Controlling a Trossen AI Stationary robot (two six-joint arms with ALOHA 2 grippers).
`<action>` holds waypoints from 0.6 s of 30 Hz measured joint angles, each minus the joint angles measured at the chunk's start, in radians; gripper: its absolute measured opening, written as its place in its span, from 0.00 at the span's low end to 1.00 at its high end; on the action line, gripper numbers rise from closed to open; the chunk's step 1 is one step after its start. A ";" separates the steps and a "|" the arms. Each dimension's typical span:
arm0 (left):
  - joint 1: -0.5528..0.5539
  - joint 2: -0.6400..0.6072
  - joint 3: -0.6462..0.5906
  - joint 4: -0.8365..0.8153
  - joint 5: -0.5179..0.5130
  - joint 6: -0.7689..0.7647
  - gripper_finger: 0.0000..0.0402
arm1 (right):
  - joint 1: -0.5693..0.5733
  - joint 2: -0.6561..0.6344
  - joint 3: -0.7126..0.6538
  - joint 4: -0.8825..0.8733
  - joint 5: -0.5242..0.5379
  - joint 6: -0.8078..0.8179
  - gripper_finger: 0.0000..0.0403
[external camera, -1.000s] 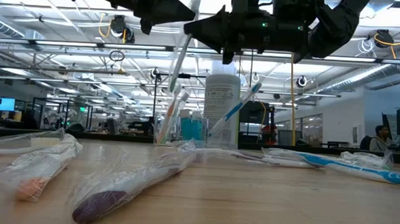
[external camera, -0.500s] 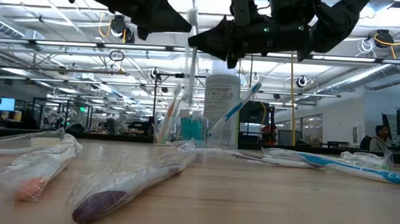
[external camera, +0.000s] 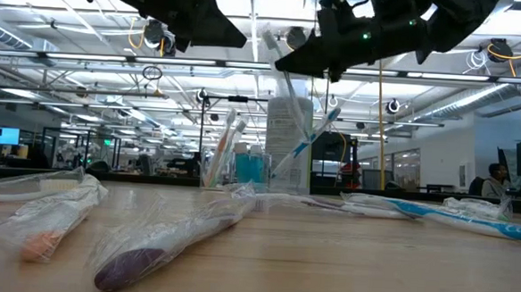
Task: Pick & Place toothbrushing station
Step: Put the green toothbrush into the transparent organizer
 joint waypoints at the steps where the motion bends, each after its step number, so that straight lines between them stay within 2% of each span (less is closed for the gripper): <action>1: 0.000 0.000 0.000 -0.001 0.000 0.000 0.14 | -0.003 -0.003 -0.002 0.012 0.041 -0.012 0.06; 4: 0.001 0.000 0.000 -0.004 0.000 0.000 0.19 | -0.024 -0.009 -0.023 0.073 0.135 -0.045 0.06; 10: 0.015 0.000 0.000 0.001 -0.001 0.000 0.22 | -0.068 0.079 -0.050 0.348 0.130 -0.036 0.05; 18: 0.026 0.000 0.000 0.012 -0.001 -0.003 0.22 | -0.125 0.258 -0.050 0.556 0.132 -0.110 0.05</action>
